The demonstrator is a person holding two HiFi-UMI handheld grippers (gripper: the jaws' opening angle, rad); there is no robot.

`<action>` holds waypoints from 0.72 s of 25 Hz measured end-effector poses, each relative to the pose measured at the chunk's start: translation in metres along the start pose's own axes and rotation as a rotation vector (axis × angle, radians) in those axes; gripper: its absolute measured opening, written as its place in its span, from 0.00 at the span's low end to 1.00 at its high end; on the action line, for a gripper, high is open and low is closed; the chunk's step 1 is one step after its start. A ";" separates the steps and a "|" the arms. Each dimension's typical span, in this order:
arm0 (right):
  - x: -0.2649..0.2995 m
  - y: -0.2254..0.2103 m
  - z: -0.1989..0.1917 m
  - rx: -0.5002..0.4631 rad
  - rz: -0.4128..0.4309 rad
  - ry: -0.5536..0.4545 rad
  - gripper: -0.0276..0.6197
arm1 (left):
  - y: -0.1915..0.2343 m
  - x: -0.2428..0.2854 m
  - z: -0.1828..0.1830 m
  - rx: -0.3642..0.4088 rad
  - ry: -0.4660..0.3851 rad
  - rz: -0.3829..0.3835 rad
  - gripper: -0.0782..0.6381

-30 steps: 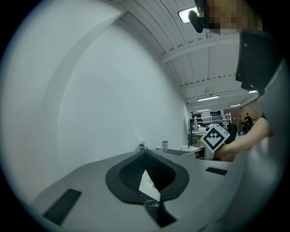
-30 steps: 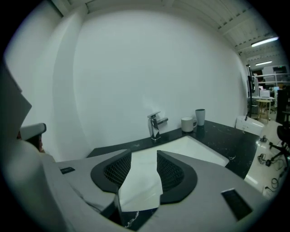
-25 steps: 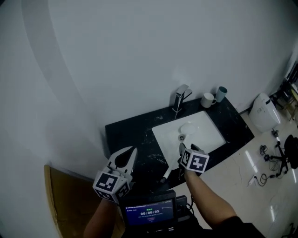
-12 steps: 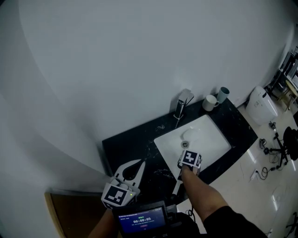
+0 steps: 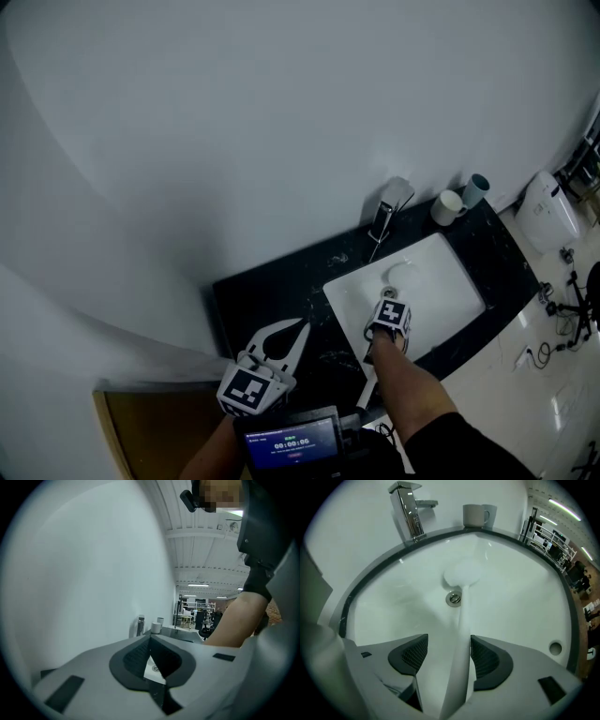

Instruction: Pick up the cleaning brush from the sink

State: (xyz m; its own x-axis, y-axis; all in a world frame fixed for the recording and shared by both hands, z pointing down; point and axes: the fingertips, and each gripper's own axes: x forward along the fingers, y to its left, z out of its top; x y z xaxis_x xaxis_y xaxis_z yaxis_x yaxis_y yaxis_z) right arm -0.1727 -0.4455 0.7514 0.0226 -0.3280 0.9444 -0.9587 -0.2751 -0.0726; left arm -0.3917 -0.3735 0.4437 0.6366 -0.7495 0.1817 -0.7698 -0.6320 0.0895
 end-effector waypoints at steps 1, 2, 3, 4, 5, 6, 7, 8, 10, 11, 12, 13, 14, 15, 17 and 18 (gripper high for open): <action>0.005 -0.001 -0.006 0.004 -0.014 0.047 0.47 | 0.002 0.001 -0.002 -0.004 0.005 0.003 0.12; 0.008 -0.003 -0.015 0.017 -0.031 0.105 0.47 | 0.003 0.002 -0.004 -0.010 0.007 0.006 0.12; 0.009 -0.004 -0.025 0.037 -0.048 0.168 0.39 | 0.004 0.003 -0.006 -0.015 0.005 0.010 0.12; 0.010 -0.006 -0.034 0.056 -0.059 0.221 0.30 | 0.005 0.003 -0.007 -0.018 0.003 0.013 0.12; 0.013 -0.008 -0.037 0.062 -0.069 0.249 0.29 | 0.006 0.002 -0.008 -0.021 0.002 0.016 0.12; 0.018 -0.010 -0.036 0.057 -0.075 0.259 0.29 | 0.007 0.001 -0.009 -0.027 0.002 0.016 0.12; 0.021 -0.011 -0.036 0.055 -0.074 0.270 0.24 | 0.008 0.000 -0.010 -0.039 0.002 0.013 0.12; 0.020 -0.010 -0.039 0.061 -0.069 0.291 0.24 | 0.008 -0.002 -0.011 -0.056 0.000 0.008 0.12; 0.014 -0.008 -0.041 0.069 -0.069 0.320 0.04 | 0.011 -0.005 -0.012 -0.076 -0.008 0.007 0.12; 0.015 -0.008 -0.039 0.066 -0.066 0.310 0.04 | 0.013 -0.007 -0.012 -0.078 -0.011 0.014 0.12; 0.015 -0.007 -0.037 0.064 -0.058 0.297 0.04 | 0.014 -0.010 -0.013 -0.081 -0.014 0.020 0.12; 0.016 -0.007 -0.036 0.058 -0.053 0.283 0.04 | 0.015 -0.012 -0.013 -0.087 -0.018 0.023 0.12; 0.017 -0.010 -0.034 0.042 -0.054 0.267 0.04 | 0.015 -0.015 -0.013 -0.091 -0.022 0.023 0.12; 0.018 -0.014 -0.032 0.027 -0.056 0.254 0.04 | 0.014 -0.018 -0.012 -0.090 -0.027 0.021 0.12; 0.012 -0.017 -0.031 0.006 -0.045 0.232 0.04 | 0.010 -0.023 -0.009 -0.082 -0.033 0.013 0.12; 0.007 -0.016 -0.029 -0.006 -0.031 0.216 0.04 | 0.008 -0.025 -0.008 -0.082 -0.034 0.013 0.12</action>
State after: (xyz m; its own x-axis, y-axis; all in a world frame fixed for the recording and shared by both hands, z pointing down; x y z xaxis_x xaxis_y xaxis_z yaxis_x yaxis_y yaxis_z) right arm -0.1649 -0.4174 0.7681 -0.0082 -0.1179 0.9930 -0.9601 -0.2768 -0.0408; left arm -0.4145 -0.3586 0.4476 0.6267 -0.7647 0.1499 -0.7783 -0.6051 0.1675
